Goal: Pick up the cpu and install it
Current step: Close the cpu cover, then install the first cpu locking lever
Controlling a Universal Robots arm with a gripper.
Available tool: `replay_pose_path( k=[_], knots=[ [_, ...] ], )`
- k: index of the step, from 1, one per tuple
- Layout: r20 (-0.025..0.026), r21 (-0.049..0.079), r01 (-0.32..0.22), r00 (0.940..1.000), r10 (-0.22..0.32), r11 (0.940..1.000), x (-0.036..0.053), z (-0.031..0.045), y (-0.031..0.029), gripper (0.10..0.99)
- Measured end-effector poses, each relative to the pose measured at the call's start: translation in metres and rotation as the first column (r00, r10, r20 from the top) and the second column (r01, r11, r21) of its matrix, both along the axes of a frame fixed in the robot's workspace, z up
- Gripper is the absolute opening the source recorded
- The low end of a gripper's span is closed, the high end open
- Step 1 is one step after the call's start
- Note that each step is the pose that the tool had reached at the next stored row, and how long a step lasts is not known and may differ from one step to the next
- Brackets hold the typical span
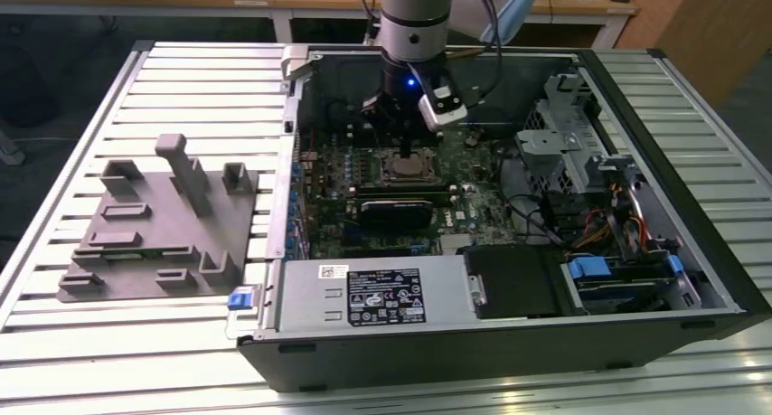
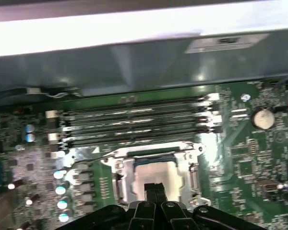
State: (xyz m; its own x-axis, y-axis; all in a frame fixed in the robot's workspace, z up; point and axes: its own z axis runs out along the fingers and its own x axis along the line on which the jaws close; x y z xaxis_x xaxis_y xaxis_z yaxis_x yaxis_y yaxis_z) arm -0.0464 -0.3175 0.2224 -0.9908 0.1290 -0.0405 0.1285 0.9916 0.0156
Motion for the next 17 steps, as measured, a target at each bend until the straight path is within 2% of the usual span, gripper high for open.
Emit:
replay_pose_path(
  k=[4,17],
  knots=[
    [-0.0001,0.000,0.000,1.0000,0.000,1.0000,0.0066,0.0000,-0.0001,0.106],
    [-0.0001,0.000,0.000,1.0000,0.000,1.0000,0.0067,0.0047,0.0000,0.106]
  ],
)
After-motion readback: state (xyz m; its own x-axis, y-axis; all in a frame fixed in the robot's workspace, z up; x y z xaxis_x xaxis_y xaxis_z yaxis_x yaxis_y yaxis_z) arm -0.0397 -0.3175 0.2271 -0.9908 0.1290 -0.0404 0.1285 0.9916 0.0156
